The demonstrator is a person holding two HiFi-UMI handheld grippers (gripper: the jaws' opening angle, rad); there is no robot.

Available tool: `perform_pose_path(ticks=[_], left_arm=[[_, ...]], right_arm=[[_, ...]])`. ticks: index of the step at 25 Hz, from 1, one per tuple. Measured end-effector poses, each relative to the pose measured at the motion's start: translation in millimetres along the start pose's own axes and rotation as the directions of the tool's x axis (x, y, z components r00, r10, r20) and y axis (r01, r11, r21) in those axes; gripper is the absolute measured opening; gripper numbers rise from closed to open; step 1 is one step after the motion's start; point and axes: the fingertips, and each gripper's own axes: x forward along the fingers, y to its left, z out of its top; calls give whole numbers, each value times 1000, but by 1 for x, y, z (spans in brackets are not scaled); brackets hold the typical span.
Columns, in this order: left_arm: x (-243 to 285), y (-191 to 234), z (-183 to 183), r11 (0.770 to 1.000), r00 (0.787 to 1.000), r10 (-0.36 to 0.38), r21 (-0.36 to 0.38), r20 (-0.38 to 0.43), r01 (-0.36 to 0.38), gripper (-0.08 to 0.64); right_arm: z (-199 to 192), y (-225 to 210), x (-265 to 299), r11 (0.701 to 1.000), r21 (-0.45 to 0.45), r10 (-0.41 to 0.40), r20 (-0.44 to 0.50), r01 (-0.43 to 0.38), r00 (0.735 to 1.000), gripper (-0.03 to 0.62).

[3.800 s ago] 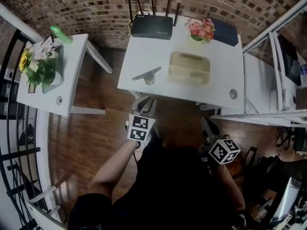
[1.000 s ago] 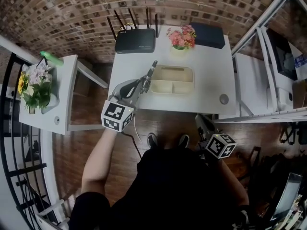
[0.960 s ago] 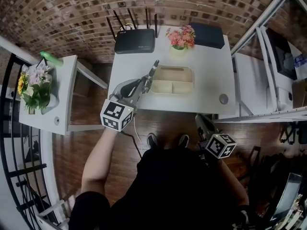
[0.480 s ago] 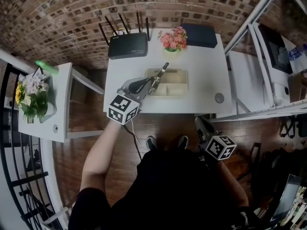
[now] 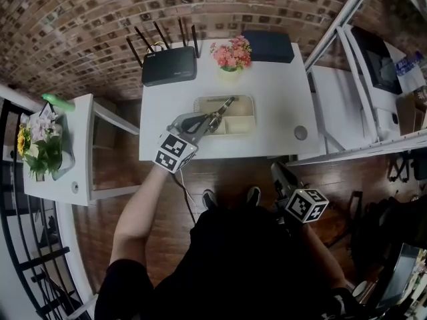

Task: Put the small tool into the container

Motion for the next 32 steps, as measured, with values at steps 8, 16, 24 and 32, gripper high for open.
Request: perform_pose_path(ticks=[8, 16, 24, 32], left_arm=[[7, -2, -35, 999, 997, -26, 45, -79, 30, 11], [11, -1, -45, 995, 992, -18, 94, -123, 30, 11], [12, 8, -53, 997, 981, 3, 82, -193, 13, 21], [21, 12, -60, 991, 957, 6, 131, -291, 33, 40]], right_arm=[[-6, -4, 3, 1000, 29, -1, -18, 2, 1000, 11], [-7, 0, 8, 999, 32, 17, -30, -16, 999, 11], [-10, 1, 12, 999, 31, 29, -41, -28, 999, 11], [-12, 2, 13, 999, 36, 43, -53, -41, 998, 11]])
